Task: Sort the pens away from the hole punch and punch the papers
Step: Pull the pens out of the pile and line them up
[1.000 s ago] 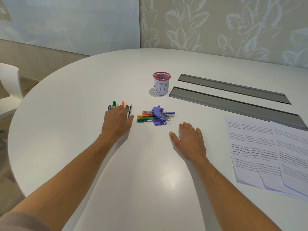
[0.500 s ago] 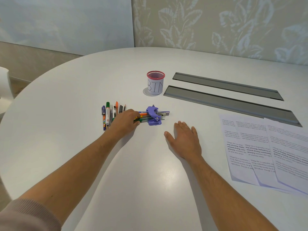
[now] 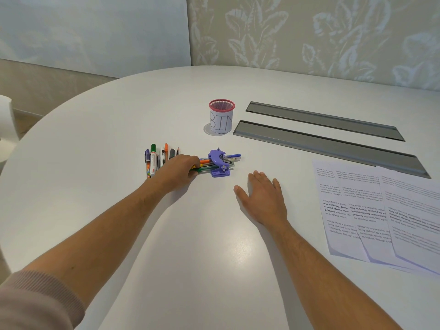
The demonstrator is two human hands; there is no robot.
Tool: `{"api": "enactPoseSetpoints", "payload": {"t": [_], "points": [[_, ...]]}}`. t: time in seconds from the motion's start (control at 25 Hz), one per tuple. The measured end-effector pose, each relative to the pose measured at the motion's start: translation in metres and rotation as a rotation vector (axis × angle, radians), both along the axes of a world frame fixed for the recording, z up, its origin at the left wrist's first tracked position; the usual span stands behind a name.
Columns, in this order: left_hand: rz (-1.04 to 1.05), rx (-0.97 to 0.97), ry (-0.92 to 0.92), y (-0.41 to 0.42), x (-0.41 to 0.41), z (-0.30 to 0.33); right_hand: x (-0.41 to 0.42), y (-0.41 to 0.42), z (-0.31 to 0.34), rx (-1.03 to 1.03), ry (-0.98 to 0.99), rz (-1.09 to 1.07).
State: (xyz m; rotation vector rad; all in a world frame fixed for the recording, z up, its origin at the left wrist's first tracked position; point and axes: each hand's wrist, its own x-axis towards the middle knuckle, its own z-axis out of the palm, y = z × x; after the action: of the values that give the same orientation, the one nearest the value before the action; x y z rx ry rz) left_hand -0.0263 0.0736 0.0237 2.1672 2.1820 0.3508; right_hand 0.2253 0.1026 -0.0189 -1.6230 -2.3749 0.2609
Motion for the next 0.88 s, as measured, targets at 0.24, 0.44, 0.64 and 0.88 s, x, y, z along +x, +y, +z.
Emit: {"api": "enactPoseSetpoints", "payload": {"t": [0.24,0.44,0.64,0.88], "points": [[-0.022,-0.028,-0.002,-0.002,-0.008,0.005,0.0,0.0,-0.001,0.004,0.001,0.003],[-0.018,-0.07,0.0,-0.002,-0.01,0.009,0.0,0.0,-0.002,0.013,0.007,0.003],[0.052,-0.126,-0.018,-0.005,-0.015,0.012,0.0,0.0,-0.002,0.017,0.003,0.003],[0.067,-0.137,-0.018,-0.003,-0.002,0.011,0.0,0.0,-0.002,0.013,0.01,0.001]]}}
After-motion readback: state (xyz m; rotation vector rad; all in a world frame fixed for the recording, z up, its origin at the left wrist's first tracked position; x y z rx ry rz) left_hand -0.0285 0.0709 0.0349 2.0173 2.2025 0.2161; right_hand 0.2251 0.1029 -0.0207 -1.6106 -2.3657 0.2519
